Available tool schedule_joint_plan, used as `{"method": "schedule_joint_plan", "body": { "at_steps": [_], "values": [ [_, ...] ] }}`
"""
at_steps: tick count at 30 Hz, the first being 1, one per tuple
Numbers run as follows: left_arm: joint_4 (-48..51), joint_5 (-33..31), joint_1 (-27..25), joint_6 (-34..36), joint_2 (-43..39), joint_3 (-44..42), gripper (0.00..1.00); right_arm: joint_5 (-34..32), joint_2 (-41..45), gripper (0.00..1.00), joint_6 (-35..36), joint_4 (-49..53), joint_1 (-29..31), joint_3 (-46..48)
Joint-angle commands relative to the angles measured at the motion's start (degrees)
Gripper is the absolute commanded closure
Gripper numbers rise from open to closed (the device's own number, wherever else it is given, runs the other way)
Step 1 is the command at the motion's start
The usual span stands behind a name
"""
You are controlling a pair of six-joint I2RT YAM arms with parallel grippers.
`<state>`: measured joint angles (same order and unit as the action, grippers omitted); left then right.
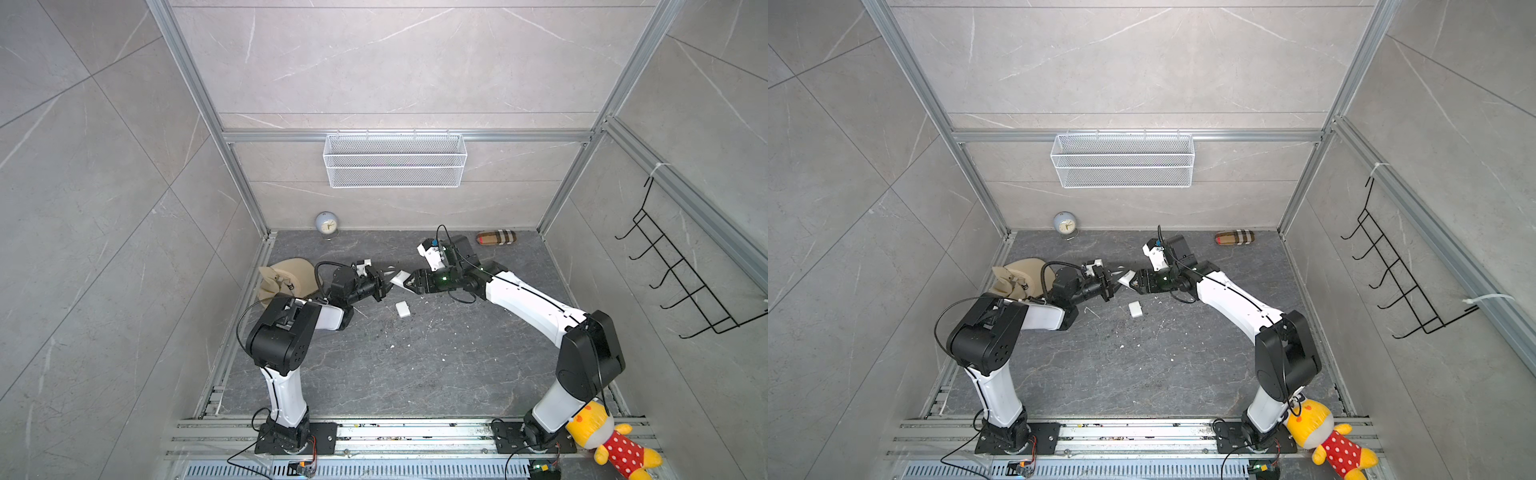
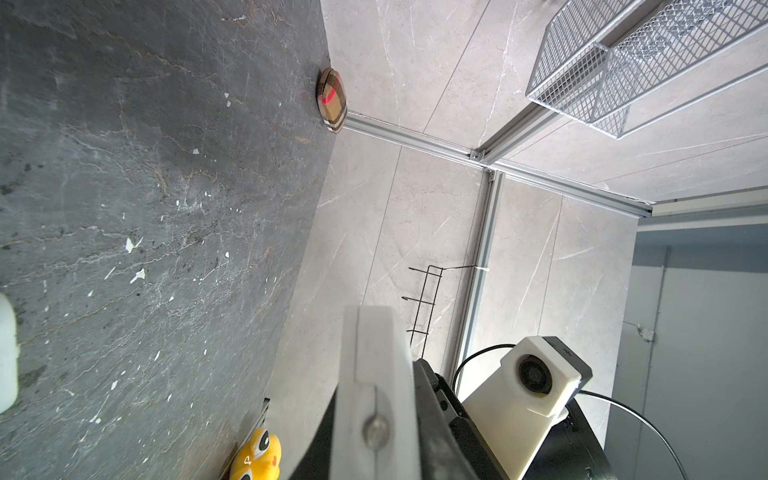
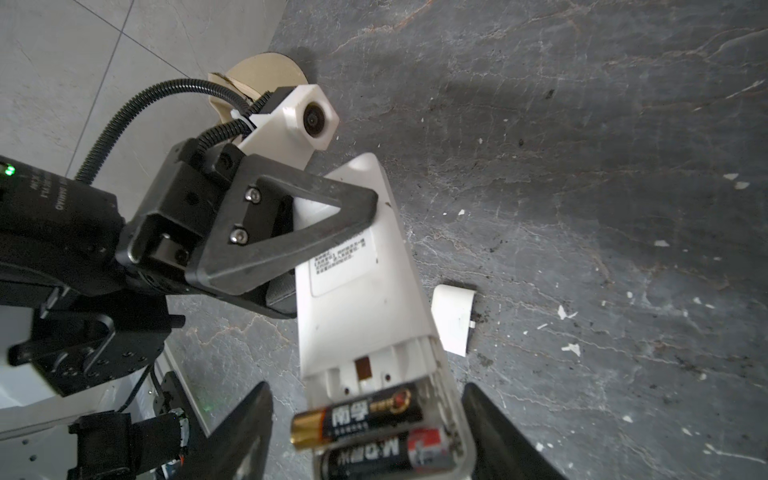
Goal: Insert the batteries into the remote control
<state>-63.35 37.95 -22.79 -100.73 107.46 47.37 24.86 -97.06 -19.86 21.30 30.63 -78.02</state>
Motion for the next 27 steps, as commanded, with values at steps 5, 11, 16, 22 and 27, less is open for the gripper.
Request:
{"method": "schedule_joint_plan", "body": {
  "at_steps": [5,11,16,22,27],
  "values": [
    [-3.71,0.98,-0.07,-0.34,-0.65,2.11,1.0,1.84,0.63,0.26,-2.14,-1.71,0.41,-1.94],
    [-3.56,0.89,-0.02,-0.43,-0.98,2.2,1.0,2.27,0.76,0.33,-1.96,-1.48,0.39,-1.87],
    [-3.9,0.89,-0.07,-0.85,-0.91,2.19,1.0,2.38,0.82,0.35,-1.93,-1.54,0.39,-1.72],
    [-3.97,0.86,-0.07,-0.9,-1.07,2.23,1.0,2.36,0.8,0.44,-2.07,-1.95,0.39,-1.49],
    [-4.05,0.81,-0.07,-1.01,-1.06,2.53,1.0,2.47,0.73,0.5,-2.2,-2.1,0.39,-1.26]
  ]
}}
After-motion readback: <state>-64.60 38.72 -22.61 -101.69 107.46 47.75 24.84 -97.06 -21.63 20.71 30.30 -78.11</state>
